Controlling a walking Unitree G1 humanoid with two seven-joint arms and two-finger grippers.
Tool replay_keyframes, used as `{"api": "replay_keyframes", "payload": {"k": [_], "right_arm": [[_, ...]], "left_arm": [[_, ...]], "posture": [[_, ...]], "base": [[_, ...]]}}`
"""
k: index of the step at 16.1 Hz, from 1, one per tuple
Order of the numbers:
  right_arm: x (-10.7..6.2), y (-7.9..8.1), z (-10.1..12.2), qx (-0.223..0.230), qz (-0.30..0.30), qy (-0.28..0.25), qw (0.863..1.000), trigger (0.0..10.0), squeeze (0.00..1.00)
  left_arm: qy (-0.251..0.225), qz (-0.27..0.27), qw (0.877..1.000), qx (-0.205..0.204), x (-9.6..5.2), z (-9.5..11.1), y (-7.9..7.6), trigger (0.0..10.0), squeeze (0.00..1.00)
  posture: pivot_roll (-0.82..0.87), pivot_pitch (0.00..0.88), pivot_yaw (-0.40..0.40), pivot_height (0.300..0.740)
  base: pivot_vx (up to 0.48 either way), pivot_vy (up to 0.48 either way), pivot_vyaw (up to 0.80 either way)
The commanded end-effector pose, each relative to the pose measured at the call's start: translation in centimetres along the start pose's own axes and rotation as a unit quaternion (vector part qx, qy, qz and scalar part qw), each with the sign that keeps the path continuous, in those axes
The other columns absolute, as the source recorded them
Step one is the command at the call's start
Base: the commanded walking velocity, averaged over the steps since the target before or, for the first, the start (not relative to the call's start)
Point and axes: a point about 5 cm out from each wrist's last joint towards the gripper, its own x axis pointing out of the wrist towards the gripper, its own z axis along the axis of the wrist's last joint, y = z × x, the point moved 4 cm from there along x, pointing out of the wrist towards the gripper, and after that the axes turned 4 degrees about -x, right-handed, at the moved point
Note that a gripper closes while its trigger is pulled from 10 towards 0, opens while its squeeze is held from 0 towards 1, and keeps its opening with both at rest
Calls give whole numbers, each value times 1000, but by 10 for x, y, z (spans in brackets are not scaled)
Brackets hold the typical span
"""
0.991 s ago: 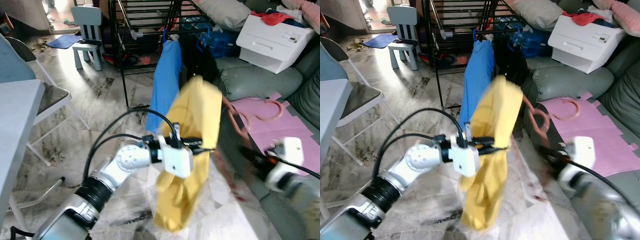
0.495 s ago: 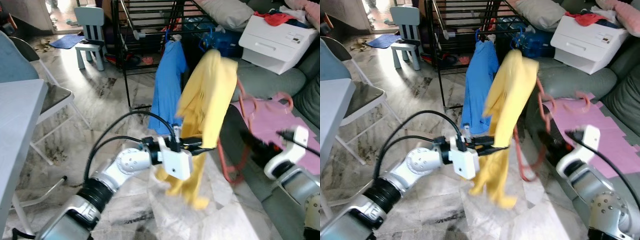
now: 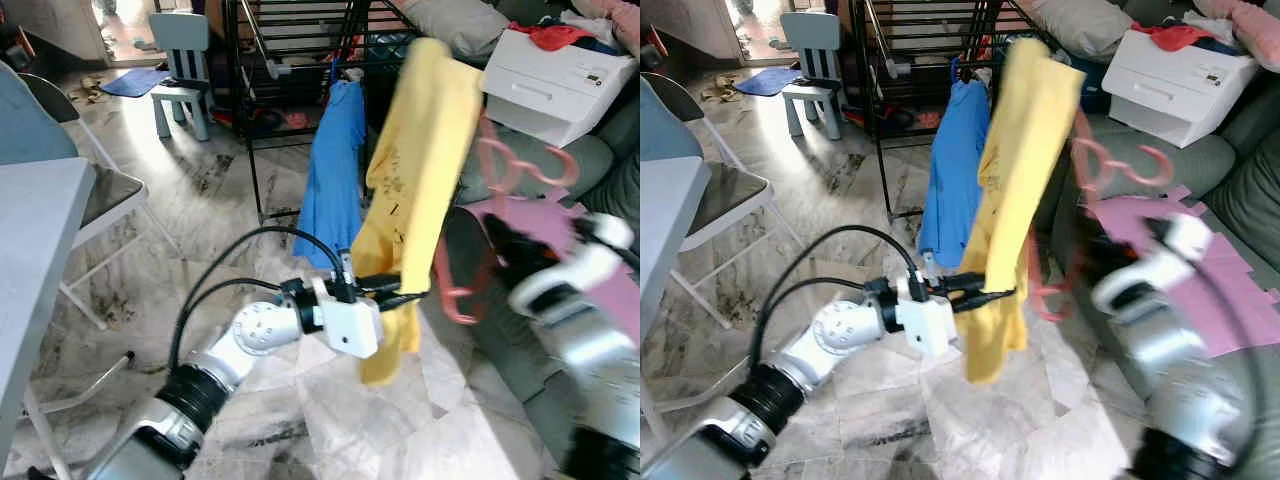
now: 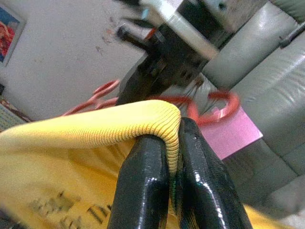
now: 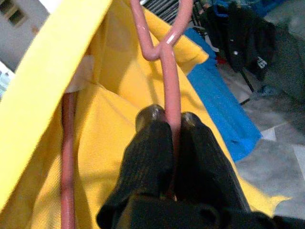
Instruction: Hang hanger
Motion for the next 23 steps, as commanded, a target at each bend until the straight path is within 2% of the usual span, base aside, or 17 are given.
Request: {"api": "replay_keyframes", "payload": {"k": [1, 2, 3, 5, 6, 7, 8, 11, 13, 14, 15, 17, 18, 19, 20, 22, 23], "right_arm": [[4, 18, 26, -83, -5, -55, 995, 10000, 0], [7, 11, 21, -102, -42, -40, 993, 10000, 0], [11, 13, -5, -134, -42, 45, 989, 10000, 0], [6, 27, -28, -109, 0, 97, 989, 10000, 0], [-1, 10, -35, -151, -28, 111, 982, 10000, 0], [-5, -15, -34, -154, -87, 110, 978, 10000, 0], [-7, -29, -29, -110, -124, 92, 982, 10000, 0], [-20, 6, -49, -94, 12, 153, 984, 10000, 0], [-34, 0, -63, -107, 25, 192, 975, 10000, 0], [-35, -16, -62, -88, -13, 186, 979, 10000, 0], [-35, -50, -54, -46, -98, 154, 982, 10000, 0], [-34, -77, -31, -47, -186, 86, 978, 10000, 0], [-33, -75, -22, -50, -178, 73, 980, 10000, 0], [-32, -53, -32, -114, -100, 119, 981, 10000, 0], [-37, -44, -41, -166, -64, 154, 972, 10000, 0], [-57, -54, -58, -292, -46, 237, 926, 10000, 0], [-63, -63, -60, -311, -58, 250, 915, 10000, 0]], "left_arm": [[0, -50, 999, -2, 4, 0, -22, 10000, 0], [0, -50, 999, -3, 4, 0, -22, 10000, 0], [6, -44, 999, -12, 6, -1, -21, 10000, 0], [10, -34, 999, -7, 8, -2, -19, 10000, 0], [16, -29, 999, -5, 7, -3, -17, 10000, 0], [17, -31, 999, -1, 7, -4, -17, 10000, 0], [16, -31, 999, -3, 6, -4, -17, 10000, 0], [20, -33, 999, 1, 5, -5, -18, 10000, 0], [20, -28, 999, 10, 6, -5, -14, 10000, 0], [15, -26, 1000, 10, 6, -4, -12, 10000, 0], [6, -23, 1000, 9, 6, -1, -11, 10000, 0], [4, -25, 1000, 7, 5, 0, -13, 10000, 0], [8, -25, 1000, 7, 5, -1, -14, 10000, 0], [25, -20, 999, 14, 4, -6, -11, 10000, 0], [37, -14, 999, 20, 4, -10, -8, 10000, 0], [58, 10, 998, 29, 2, -17, 7, 10000, 0], [62, 16, 997, 34, 2, -18, 11, 10000, 0]], "posture": [[-19, 0, -54, 740], [-19, 0, -54, 740], [-20, 0, -57, 740], [-21, 0, -60, 740], [-21, 0, -61, 740], [-21, 0, -61, 740], [-22, 0, -62, 740], [-26, 0, -58, 740], [-24, 0, -57, 740], [-24, 0, -57, 740], [-21, 0, -57, 740], [-19, 0, -55, 740], [-16, 0, -52, 740], [-15, 0, -52, 740], [-12, 0, -52, 740], [-12, 0, -53, 740], [-14, 0, -53, 740]], "base": [[0, 0, 0], [0, 0, 0], [0, 0, 0], [0, 0, 0], [0, 0, 0], [0, 0, 0], [0, 0, 0], [0, 0, 0], [0, 0, 0], [0, 0, 0], [0, 0, 0], [0, 0, 0], [0, 0, 0], [0, 0, 0], [0, 0, 0], [0, 0, 0], [0, 0, 0]]}}
